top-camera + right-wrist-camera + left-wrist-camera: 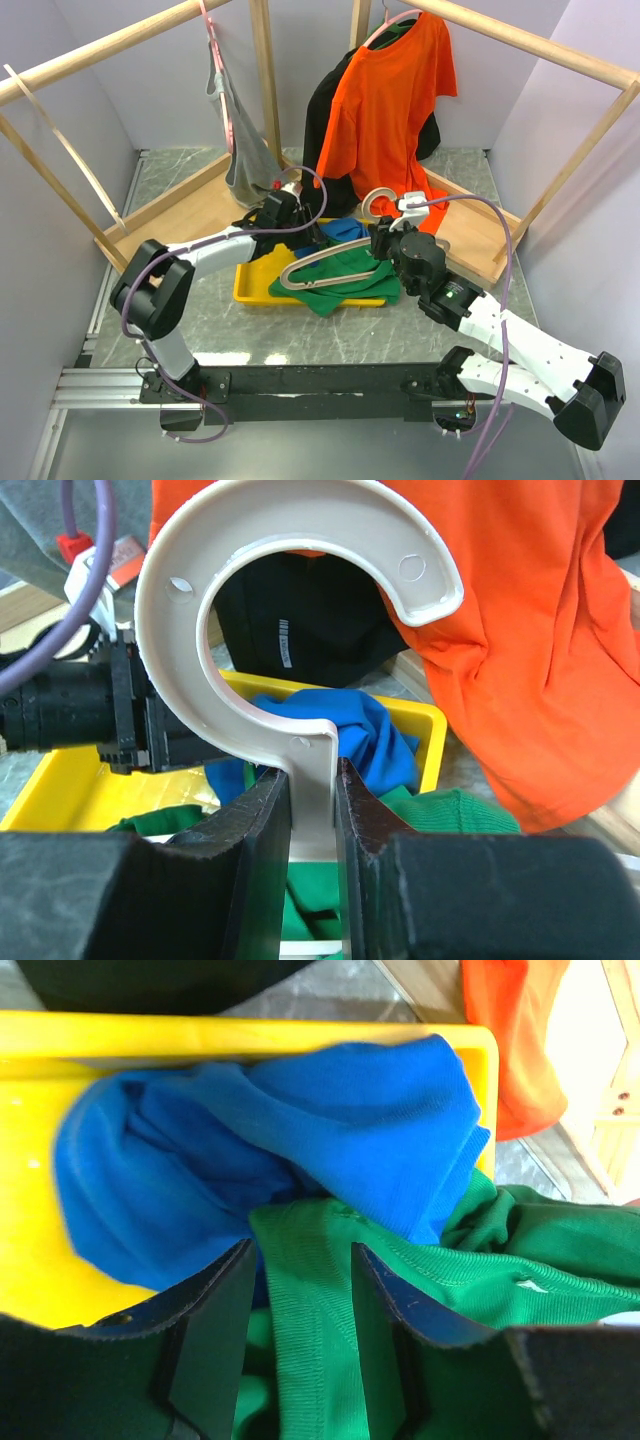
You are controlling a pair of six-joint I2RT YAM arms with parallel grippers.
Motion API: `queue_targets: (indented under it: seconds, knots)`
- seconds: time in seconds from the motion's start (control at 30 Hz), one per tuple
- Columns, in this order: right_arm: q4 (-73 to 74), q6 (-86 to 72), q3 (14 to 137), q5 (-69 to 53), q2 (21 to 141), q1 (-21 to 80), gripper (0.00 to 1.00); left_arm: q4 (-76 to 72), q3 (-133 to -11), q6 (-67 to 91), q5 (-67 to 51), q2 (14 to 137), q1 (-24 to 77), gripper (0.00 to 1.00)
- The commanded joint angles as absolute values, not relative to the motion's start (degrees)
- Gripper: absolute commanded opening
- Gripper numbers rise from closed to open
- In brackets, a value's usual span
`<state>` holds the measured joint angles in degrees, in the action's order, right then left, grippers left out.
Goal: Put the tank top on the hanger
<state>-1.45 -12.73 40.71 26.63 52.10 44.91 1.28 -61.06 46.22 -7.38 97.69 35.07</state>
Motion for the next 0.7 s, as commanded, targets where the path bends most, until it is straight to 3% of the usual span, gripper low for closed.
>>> queue_targets:
  seconds: [0.0,0.13,0.37,0.67]
  knots:
    - [-2.73,-12.83,41.75,29.35,51.33,45.35,0.0,-2.64,-64.07,47.28,-9.23,98.79,35.95,0.48]
    - [-2.2,-13.18,41.92,29.71,51.94,45.44,0.0,-2.98,-63.81,47.64,-9.23,99.67,36.12,0.47]
    - [-1.5,-12.92,42.54,31.46,52.47,45.44,0.0,-4.04,-61.79,48.08,-9.32,100.19,36.21,0.26]
    - [-0.7,-12.57,43.42,34.45,53.09,45.44,0.0,-3.96,-60.91,46.67,-9.41,100.11,36.21,0.09]
